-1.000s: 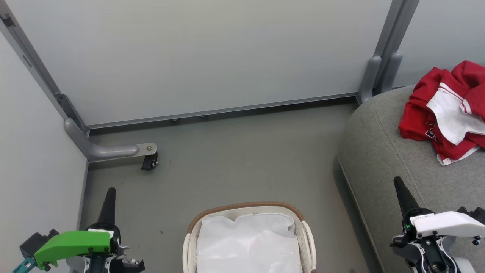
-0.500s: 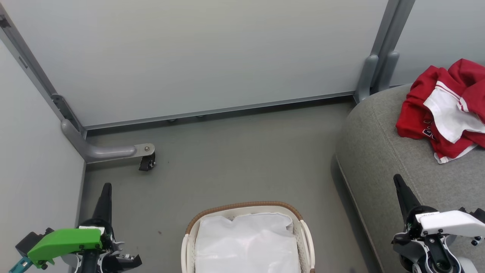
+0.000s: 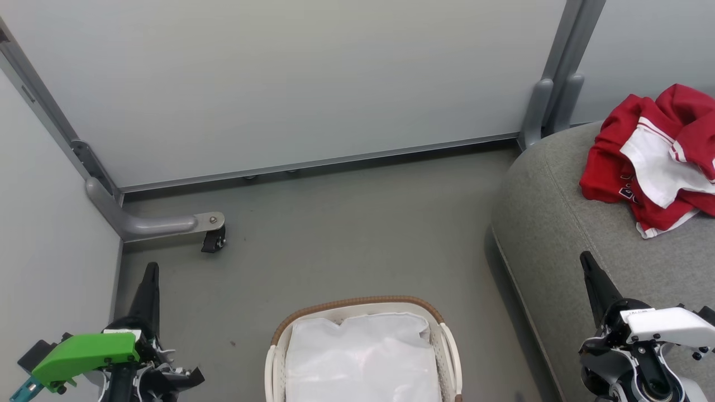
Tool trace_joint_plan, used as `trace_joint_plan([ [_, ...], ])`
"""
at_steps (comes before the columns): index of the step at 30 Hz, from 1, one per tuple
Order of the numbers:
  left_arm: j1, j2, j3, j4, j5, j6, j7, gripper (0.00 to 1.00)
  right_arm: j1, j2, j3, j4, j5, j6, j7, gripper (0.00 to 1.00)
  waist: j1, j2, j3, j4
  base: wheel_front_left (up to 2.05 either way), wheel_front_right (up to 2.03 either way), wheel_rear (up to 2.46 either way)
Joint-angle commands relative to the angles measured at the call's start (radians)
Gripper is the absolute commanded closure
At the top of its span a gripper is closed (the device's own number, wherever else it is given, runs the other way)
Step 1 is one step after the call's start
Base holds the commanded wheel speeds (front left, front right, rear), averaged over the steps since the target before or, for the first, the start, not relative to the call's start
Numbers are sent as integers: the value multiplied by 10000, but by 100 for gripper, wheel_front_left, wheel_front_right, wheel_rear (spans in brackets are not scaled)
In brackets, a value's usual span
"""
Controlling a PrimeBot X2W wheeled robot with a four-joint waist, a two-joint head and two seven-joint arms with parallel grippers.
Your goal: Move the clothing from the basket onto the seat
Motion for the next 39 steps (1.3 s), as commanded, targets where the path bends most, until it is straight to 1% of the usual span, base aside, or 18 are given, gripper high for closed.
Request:
trace_joint_plan([
  [1, -186, 46, 84, -53, -206, -96, 61, 100, -107, -65, -31, -58, 209, -7, 65, 100, 0, 0, 2, -11, 0, 0, 0],
  [39, -166, 11, 121, -43, -187, -90, 89, 100, -103, -64, -29, -60, 257, -7, 79, 100, 0, 0, 3, -21, 0, 0, 0],
])
